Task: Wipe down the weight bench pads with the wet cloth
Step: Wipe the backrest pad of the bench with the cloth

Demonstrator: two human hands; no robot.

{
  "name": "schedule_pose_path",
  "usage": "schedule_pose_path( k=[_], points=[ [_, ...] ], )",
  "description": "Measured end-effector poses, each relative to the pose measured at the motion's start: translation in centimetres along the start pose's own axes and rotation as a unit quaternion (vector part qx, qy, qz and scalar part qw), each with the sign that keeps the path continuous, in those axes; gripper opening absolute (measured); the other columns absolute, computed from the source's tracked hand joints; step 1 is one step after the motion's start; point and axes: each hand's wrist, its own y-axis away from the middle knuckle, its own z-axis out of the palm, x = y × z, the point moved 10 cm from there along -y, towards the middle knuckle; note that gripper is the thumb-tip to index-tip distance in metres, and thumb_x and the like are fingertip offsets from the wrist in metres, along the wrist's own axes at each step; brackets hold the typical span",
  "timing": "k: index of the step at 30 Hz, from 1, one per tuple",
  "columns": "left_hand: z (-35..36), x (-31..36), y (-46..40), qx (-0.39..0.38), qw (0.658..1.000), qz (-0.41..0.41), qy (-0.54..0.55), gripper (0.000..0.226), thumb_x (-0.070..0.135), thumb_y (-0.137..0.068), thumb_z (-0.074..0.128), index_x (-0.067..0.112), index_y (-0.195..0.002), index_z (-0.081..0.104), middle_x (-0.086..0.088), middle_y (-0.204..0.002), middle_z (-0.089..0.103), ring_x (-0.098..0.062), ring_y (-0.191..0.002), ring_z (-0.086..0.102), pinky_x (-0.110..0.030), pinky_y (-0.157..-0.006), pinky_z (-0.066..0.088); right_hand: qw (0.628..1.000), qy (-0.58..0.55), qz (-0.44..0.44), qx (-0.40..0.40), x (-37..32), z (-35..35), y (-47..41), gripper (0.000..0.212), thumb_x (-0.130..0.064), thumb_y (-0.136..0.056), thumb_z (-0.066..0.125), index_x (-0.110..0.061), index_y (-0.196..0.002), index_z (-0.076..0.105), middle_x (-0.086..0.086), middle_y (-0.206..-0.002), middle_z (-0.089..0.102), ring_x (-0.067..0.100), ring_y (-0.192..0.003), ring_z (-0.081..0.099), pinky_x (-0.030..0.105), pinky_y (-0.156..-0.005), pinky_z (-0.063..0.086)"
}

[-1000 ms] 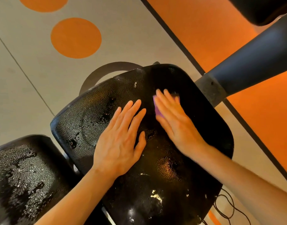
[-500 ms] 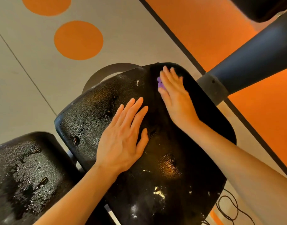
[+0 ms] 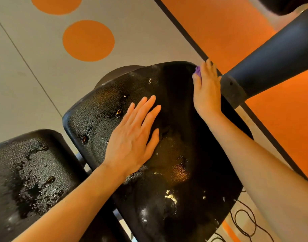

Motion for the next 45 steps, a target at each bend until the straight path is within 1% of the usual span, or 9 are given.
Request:
schedule_pose_path(
  k=[8, 14, 19, 25, 31, 36, 39, 42, 45],
  points=[
    [-3.8, -4.9, 4.0, 0.04, 0.993, -0.109, 0.031, 0.058, 0.034, -0.101, 0.038, 0.015, -0.154, 0.026, -0.001, -0.165, 0.014, -0.016, -0.153, 0.005, -0.033, -0.125, -0.002, 0.98, -0.014, -0.169, -0.102, -2.7, 0.5, 13.9, 0.053, -0.035, -0.101, 0.03, -0.016, -0.148, 0.017, 0.001, -0.157, 0.02, 0.012, -0.147, 0.006, 0.03, -0.121, 0.006],
    [-3.8, -7.5, 6.0, 0.054, 0.985, -0.162, 0.006, 0.064, 0.037, -0.1, 0.033, 0.009, -0.156, 0.019, -0.005, -0.165, 0.008, -0.019, -0.153, 0.001, -0.032, -0.124, -0.004, 0.993, 0.017, 0.08, 0.079, -2.7, 1.0, 1.0, 0.046, -0.021, -0.102, 0.031, -0.006, -0.145, 0.032, 0.014, -0.155, 0.025, 0.029, -0.145, 0.016, 0.051, -0.118, 0.013],
    [-3.5, -7.6, 5.9, 0.055, 0.985, -0.163, 0.009, 0.064, 0.035, -0.1, 0.033, 0.009, -0.156, 0.016, -0.005, -0.166, 0.006, -0.019, -0.153, -0.001, -0.033, -0.124, -0.005, 0.962, 0.012, -0.251, -0.106, -12.2, 5.3, 8.2, 0.048, -0.024, -0.102, 0.031, -0.01, -0.147, 0.026, 0.008, -0.157, 0.019, 0.022, -0.147, 0.008, 0.038, -0.12, 0.003],
    [-3.4, -7.5, 5.7, 0.049, 0.984, -0.168, 0.007, 0.064, 0.035, -0.099, 0.031, 0.009, -0.156, 0.016, -0.006, -0.166, 0.006, -0.019, -0.153, -0.002, -0.032, -0.124, -0.007, 0.999, 0.028, 0.01, 0.035, -5.7, 2.1, -0.4, 0.04, -0.022, -0.103, 0.031, -0.009, -0.139, 0.041, 0.012, -0.153, 0.03, 0.028, -0.145, 0.018, 0.05, -0.119, 0.012],
    [-3.4, -7.6, 5.7, 0.049, 0.984, -0.17, 0.011, 0.064, 0.035, -0.099, 0.032, 0.008, -0.156, 0.018, -0.007, -0.165, 0.007, -0.019, -0.153, -0.001, -0.032, -0.124, -0.007, 0.942, 0.002, -0.306, -0.138, -16.0, 6.1, 6.2, 0.039, -0.019, -0.101, 0.038, -0.008, -0.139, 0.043, 0.01, -0.147, 0.041, 0.022, -0.139, 0.029, 0.031, -0.116, 0.015],
    [-3.3, -7.6, 5.6, 0.05, 0.984, -0.169, 0.015, 0.064, 0.034, -0.099, 0.032, 0.009, -0.156, 0.016, -0.006, -0.165, 0.006, -0.018, -0.153, -0.002, -0.033, -0.124, -0.006, 0.996, 0.006, -0.081, 0.033, -6.9, 0.8, -1.2, 0.02, -0.021, -0.1, 0.037, -0.014, -0.094, 0.055, -0.003, -0.097, 0.051, 0.025, -0.105, 0.052, 0.046, -0.099, 0.041],
    [-3.4, -7.7, 5.7, 0.052, 0.983, -0.172, 0.019, 0.064, 0.033, -0.099, 0.033, 0.009, -0.156, 0.017, -0.005, -0.166, 0.006, -0.017, -0.153, -0.003, -0.034, -0.124, -0.005, 0.983, -0.006, -0.182, 0.029, -14.8, 4.6, 4.3, 0.022, -0.016, -0.097, 0.04, -0.008, -0.107, 0.058, 0.007, -0.109, 0.057, 0.025, -0.112, 0.05, 0.048, -0.103, 0.038],
    [-3.4, -7.6, 5.7, 0.054, 0.983, -0.172, 0.022, 0.064, 0.034, -0.099, 0.033, 0.009, -0.156, 0.018, -0.006, -0.165, 0.008, -0.018, -0.153, -0.001, -0.032, -0.124, -0.006, 0.938, -0.025, -0.319, -0.131, -18.1, 7.2, 7.8, 0.04, -0.021, -0.101, 0.038, -0.009, -0.139, 0.043, 0.006, -0.148, 0.04, 0.018, -0.142, 0.026, 0.032, -0.12, 0.011],
    [-3.5, -7.6, 5.7, 0.055, 0.984, -0.17, 0.022, 0.065, 0.034, -0.099, 0.033, 0.01, -0.156, 0.016, -0.005, -0.166, 0.007, -0.018, -0.153, -0.001, -0.031, -0.124, -0.007, 0.966, -0.004, -0.238, -0.102, -10.1, 3.9, 1.8, 0.035, -0.023, -0.101, 0.038, -0.02, -0.134, 0.049, -0.002, -0.14, 0.046, 0.01, -0.135, 0.033, 0.024, -0.116, 0.023]
  ],
)
